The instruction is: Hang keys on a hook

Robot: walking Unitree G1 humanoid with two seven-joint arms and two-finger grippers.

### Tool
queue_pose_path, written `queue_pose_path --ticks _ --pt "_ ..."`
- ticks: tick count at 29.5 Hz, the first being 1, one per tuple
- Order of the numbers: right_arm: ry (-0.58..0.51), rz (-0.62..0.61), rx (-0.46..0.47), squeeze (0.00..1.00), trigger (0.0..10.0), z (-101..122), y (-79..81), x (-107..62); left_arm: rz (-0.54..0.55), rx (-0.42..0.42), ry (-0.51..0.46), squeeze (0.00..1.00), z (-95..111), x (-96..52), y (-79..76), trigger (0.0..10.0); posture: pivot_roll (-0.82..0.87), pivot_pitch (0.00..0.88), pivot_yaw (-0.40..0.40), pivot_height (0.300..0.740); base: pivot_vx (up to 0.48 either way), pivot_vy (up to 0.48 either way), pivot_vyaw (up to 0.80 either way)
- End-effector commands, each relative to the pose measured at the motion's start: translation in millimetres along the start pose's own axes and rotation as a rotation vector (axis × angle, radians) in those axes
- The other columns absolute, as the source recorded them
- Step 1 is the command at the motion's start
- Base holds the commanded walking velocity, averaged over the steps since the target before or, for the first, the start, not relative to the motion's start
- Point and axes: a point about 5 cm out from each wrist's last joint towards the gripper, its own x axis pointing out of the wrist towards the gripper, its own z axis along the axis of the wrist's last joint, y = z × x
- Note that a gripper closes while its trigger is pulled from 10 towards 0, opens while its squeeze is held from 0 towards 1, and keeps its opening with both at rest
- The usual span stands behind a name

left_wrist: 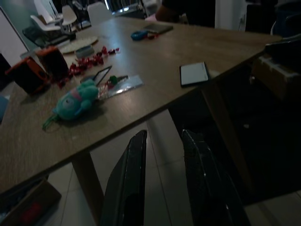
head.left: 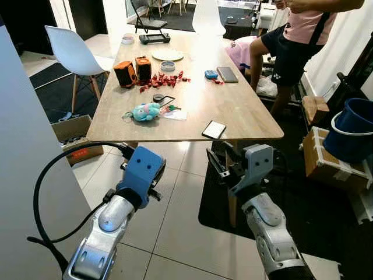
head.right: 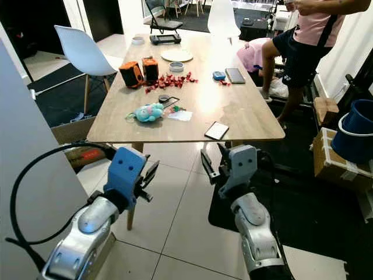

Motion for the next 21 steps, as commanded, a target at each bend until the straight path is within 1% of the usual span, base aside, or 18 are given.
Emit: queue_pose_path --ticks 1,21 --pt "0.005 -0.001 -0.005 0.0 10.0 0.2 1.1 -2.4 -0.003 -0.022 -0.031 0.0 4.3 0.7 -5.1 10.0 0.12 0.102 -0.017 0.74 0.48 0.0 0.0" --pt "0.033 -0.002 -0.015 0.0 10.0 -2.1 -0.8 -4.7 0.006 -0.039 -0.033 0.0 5.0 1.4 -6.8 10.0 0.12 0.114 -0.026 0.74 0.48 0.0 0.0"
